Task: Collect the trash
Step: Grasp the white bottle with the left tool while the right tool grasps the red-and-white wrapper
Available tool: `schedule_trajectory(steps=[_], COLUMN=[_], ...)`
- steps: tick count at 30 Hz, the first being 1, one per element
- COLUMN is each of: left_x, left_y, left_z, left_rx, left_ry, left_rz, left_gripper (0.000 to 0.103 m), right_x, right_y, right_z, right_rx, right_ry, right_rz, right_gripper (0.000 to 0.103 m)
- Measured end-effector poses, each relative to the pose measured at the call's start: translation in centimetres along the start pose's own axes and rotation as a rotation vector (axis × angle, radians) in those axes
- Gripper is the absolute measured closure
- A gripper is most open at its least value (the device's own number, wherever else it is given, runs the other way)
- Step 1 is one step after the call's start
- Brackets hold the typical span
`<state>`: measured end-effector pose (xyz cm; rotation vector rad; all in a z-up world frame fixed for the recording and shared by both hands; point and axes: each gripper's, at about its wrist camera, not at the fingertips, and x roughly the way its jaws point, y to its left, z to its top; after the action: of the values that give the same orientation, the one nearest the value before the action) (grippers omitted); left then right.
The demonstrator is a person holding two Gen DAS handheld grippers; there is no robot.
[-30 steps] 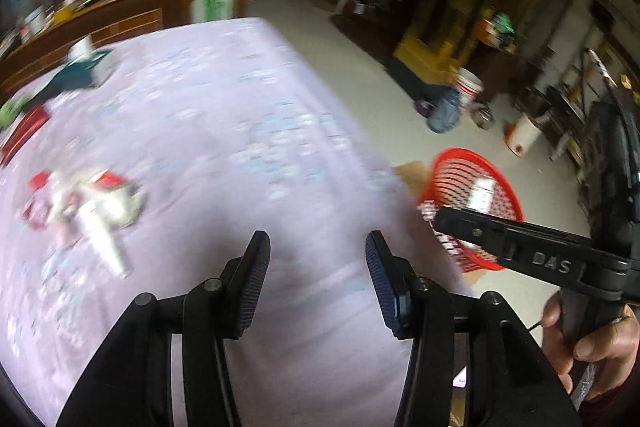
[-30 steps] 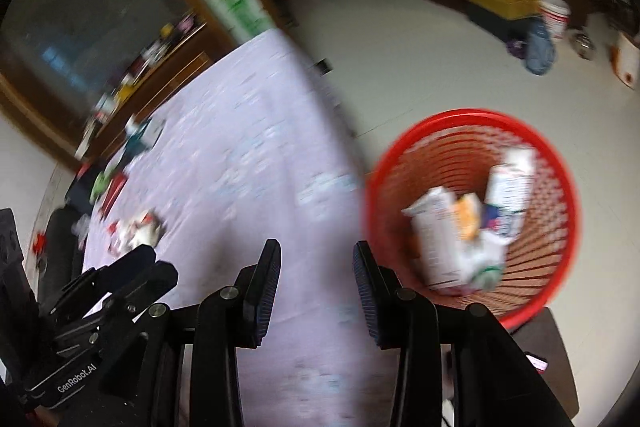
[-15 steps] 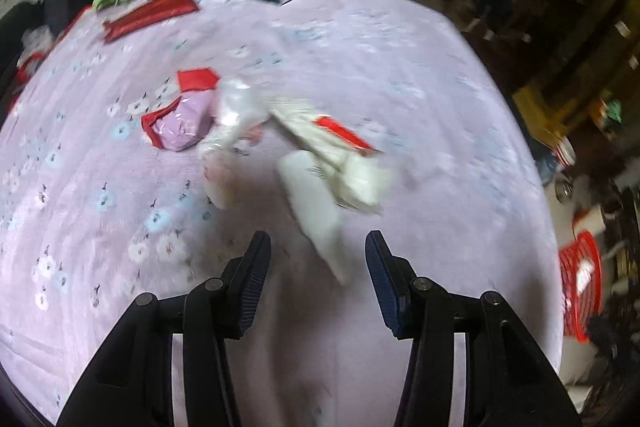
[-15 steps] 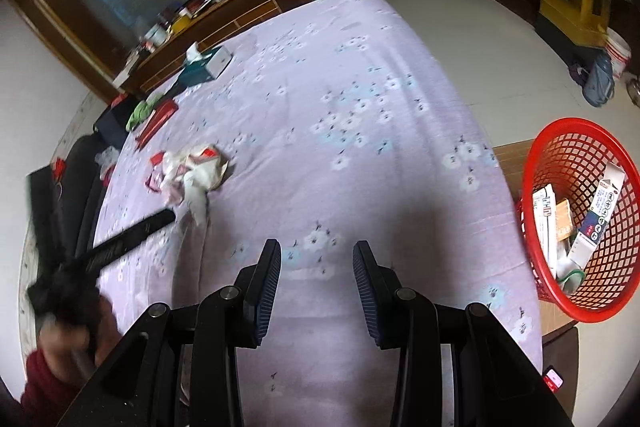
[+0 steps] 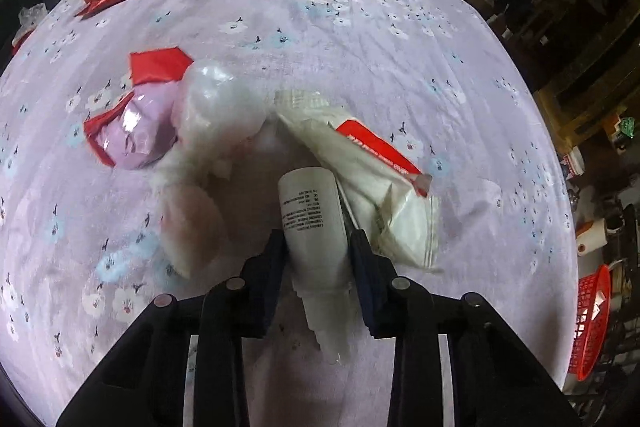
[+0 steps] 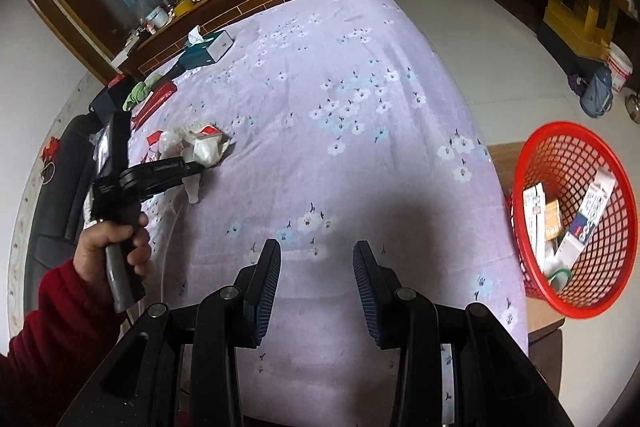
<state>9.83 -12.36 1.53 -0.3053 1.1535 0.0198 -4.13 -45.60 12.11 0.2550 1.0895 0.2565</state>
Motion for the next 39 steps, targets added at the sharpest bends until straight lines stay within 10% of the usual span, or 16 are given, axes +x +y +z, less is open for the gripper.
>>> schedule_trajectory(steps=[18, 27, 30, 39], left_x=[-10.2, -11.5, -11.6, -12.3], left_y=[5.9, 7.9, 7.7, 3.8], left_z=[-8.6, -9.3, -9.3, -9.8], left_rx=[0.056, 0.048, 0.053, 0.113], left_ry=[-0.092, -0.114, -0.122, -0.183], left_rz=[0.017, 0.038, 0.036, 0.056], left_gripper=[0.074, 0.074, 0.074, 0.074], right_x=[12.0, 21.7, 23.7, 18.1], right_y=[12.6, 17.7, 17.8, 16.1], right_z=[8.7, 11.3, 11.3, 7.9], right_rx=[-0.292, -0.415, -0.406, -0.317], right_ry=[0.076, 0.138, 0.178, 0.12], right_rz=[0.153, 0.064, 0.035, 0.06], right_gripper=[0.05, 0.046, 0.06, 0.068])
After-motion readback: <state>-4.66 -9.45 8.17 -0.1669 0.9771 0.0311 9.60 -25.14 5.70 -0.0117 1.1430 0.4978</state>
